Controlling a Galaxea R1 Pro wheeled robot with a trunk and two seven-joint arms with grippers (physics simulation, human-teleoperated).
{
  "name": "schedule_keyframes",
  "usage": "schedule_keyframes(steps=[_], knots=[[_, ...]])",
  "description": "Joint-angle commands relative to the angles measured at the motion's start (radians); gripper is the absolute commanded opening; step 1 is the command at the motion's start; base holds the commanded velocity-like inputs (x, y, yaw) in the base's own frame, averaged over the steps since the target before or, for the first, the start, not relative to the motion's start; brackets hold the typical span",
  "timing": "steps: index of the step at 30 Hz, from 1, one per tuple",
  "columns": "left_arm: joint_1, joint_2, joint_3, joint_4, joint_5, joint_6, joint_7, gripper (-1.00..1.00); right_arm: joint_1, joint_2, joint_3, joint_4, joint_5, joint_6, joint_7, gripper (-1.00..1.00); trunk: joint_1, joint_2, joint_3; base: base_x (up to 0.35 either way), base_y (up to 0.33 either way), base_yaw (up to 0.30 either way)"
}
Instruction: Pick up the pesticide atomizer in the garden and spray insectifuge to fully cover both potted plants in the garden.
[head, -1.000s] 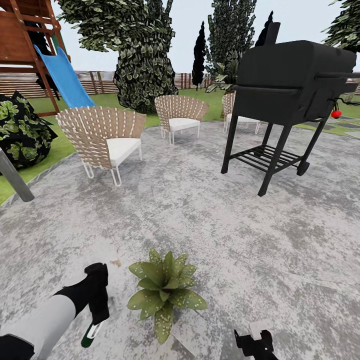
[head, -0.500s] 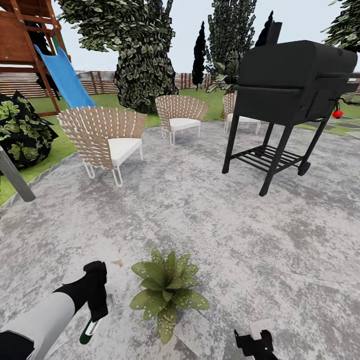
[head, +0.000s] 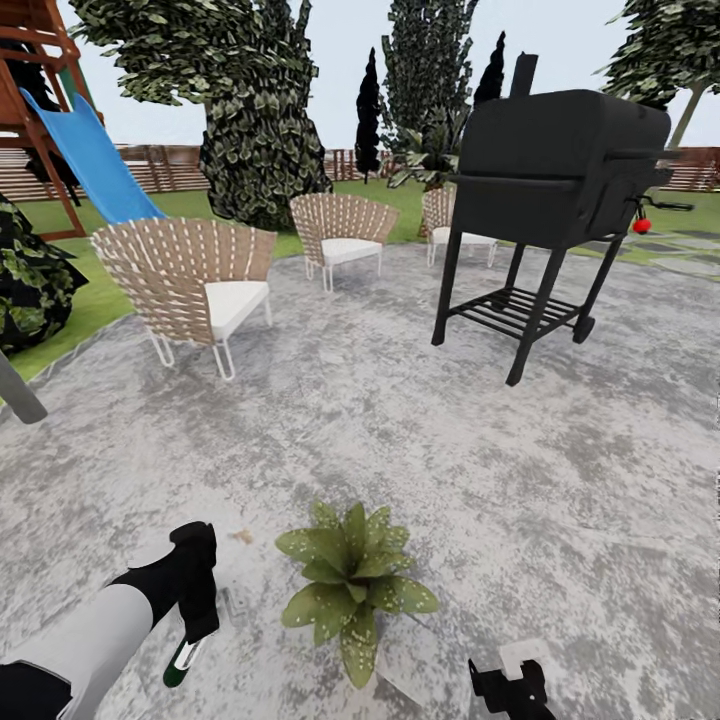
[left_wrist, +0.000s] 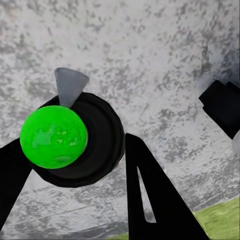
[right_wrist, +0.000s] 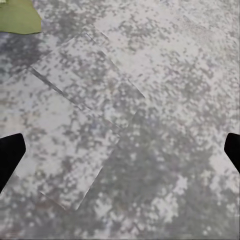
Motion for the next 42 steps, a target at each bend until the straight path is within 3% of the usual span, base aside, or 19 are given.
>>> schedule_keyframes(steps=[1,10,16,19,22,24,27,42], knots=[[0.0,0.001,-0.005,-0.002,-0.001,0.008,-0.005,-1.0,0.0,0.0,0.009,0.001,-0.004,-0.003,-0.006,1.0,0.0,0.0,0.0,0.213,0.169,-0.234],[0.034,-0.015,-0.007,0.0,-0.001,0.001,-0.004,-1.0,0.0,0.0,0.009,0.001,-0.004,-0.003,-0.006,1.0,0.0,0.0,0.002,0.029,0.016,-0.111],[0.054,0.001,-0.004,0.049,0.0,-0.005,0.02,-1.0,-0.001,0.0,0.009,0.001,-0.004,-0.003,-0.006,1.0,0.0,0.0,0.002,0.0,0.0,-0.001],[0.054,0.002,0.022,0.055,0.001,-0.005,0.051,-1.0,-0.001,0.0,0.009,0.001,-0.004,-0.003,-0.006,1.0,0.0,0.0,0.002,0.0,0.0,0.0],[0.05,-0.005,0.081,0.043,0.0,-0.007,0.056,-1.0,0.0,0.0,0.009,0.001,-0.004,-0.003,-0.006,1.0,0.0,0.0,0.002,0.0,0.0,0.0],[0.045,-0.014,0.093,0.019,0.0,-0.006,0.053,-1.0,-0.001,0.0,0.009,0.001,-0.004,-0.003,-0.006,1.0,0.0,0.0,0.002,0.0,0.0,0.0],[0.043,-0.015,0.097,-0.013,-0.001,-0.003,0.049,-1.0,-0.001,0.0,0.009,0.001,-0.004,-0.003,-0.006,1.0,0.0,0.0,0.002,0.0,0.0,-0.003],[0.045,-0.007,0.103,-0.01,0.0,-0.004,0.055,-1.0,-0.001,0.0,0.009,0.001,-0.004,-0.003,-0.006,1.0,0.0,0.0,0.002,-0.05,0.074,-0.237]])
